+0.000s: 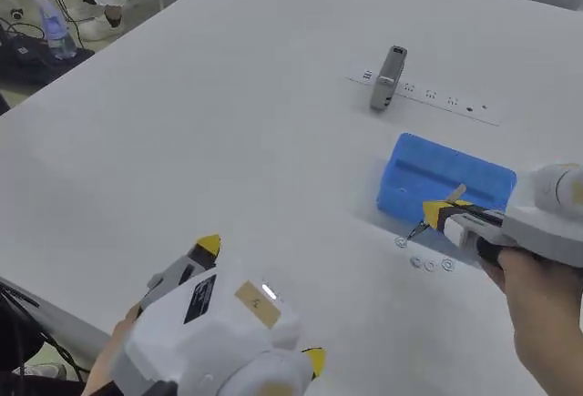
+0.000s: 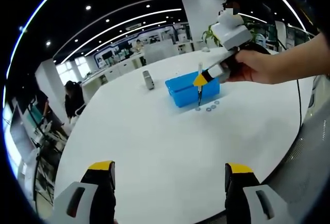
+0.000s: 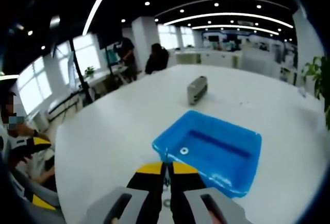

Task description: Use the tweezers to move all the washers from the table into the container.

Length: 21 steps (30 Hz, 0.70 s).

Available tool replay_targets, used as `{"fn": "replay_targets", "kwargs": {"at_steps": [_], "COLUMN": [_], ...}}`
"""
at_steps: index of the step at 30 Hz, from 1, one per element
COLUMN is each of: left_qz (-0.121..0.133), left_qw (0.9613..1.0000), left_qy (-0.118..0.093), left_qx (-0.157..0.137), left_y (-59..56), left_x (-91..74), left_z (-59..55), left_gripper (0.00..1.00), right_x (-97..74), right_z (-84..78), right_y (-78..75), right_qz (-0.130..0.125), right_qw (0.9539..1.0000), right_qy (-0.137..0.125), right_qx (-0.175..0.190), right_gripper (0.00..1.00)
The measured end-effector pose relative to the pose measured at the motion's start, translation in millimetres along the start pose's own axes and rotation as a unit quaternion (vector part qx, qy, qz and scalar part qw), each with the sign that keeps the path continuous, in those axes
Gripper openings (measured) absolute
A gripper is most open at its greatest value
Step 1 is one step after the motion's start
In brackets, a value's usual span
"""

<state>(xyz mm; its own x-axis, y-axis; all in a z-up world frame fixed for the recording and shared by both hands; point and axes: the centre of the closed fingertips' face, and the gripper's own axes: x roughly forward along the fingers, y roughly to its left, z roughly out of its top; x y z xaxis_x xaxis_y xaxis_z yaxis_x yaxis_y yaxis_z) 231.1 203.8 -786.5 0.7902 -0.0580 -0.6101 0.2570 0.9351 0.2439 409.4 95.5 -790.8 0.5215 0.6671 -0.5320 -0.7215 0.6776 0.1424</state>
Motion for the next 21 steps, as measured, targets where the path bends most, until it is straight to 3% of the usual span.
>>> {"fn": "replay_targets", "kwargs": {"at_steps": [4, 21], "left_qz": [0.000, 0.003], "left_qw": [1.0000, 1.0000], "left_qy": [0.001, 0.003], "left_qx": [0.001, 0.002], "left_y": [-0.1, 1.0], "left_x": [0.1, 0.2], "left_z": [-0.4, -1.0], "left_gripper": [0.90, 0.89], "right_x": [1.7, 10.8], "right_z": [-0.2, -4.9], "right_y": [12.3, 16.9], "right_qz": [0.025, 0.023], "right_qw": [0.9997, 0.9984], "right_qy": [0.000, 0.012], "right_qx": [-0.004, -0.050], "right_gripper": [0.01, 0.02]}}
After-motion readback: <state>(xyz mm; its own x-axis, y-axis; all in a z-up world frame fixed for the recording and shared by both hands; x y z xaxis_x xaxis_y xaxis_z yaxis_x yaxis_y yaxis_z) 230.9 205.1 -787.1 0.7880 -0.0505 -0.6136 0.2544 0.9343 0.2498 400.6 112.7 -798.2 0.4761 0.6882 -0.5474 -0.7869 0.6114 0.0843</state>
